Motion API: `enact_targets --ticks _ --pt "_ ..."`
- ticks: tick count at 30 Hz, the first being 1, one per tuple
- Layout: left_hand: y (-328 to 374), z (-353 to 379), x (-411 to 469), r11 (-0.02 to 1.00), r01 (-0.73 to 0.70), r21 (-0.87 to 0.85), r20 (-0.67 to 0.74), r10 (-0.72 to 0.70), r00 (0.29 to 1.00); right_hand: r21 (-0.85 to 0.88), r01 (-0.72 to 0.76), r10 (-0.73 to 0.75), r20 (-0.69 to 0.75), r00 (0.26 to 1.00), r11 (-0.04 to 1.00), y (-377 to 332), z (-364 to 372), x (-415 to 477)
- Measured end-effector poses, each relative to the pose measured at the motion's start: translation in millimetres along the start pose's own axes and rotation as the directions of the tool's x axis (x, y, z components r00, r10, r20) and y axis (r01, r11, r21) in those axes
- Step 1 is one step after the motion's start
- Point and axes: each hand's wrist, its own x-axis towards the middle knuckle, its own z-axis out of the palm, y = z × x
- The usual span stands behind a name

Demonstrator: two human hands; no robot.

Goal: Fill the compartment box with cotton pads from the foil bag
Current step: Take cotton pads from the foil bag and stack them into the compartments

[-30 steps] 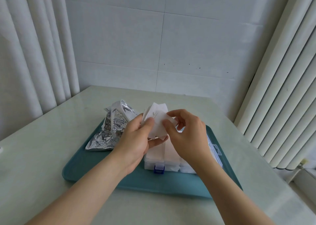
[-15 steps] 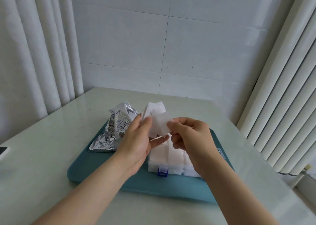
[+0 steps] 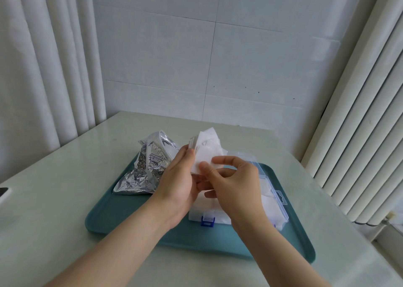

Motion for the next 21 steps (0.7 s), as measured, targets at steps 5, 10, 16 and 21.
enact_targets --ticks 5,10,16,21 --pt "1 4 -3 0.997 -0.034 0.075 -0.029 0.036 0.999 -0.086 0.049 -0.050 -0.008 0.999 0.995 4 -1 3" --pt "3 9 -6 0.997 -0.029 0.078 -0.020 0.030 0.999 -0.162 0.102 -0.119 -0.103 0.987 0.982 10 0 8" --pt "3 9 -5 0.999 -0.013 0.044 -0.010 0.014 1.000 -0.160 0.168 -0.191 -0.137 0.972 0.973 10 1 9" --pt "1 7 -3 0.998 -0.009 0.066 -0.017 0.010 1.000 -0.091 0.165 -0.172 -0.076 0.982 0.982 7 -3 10"
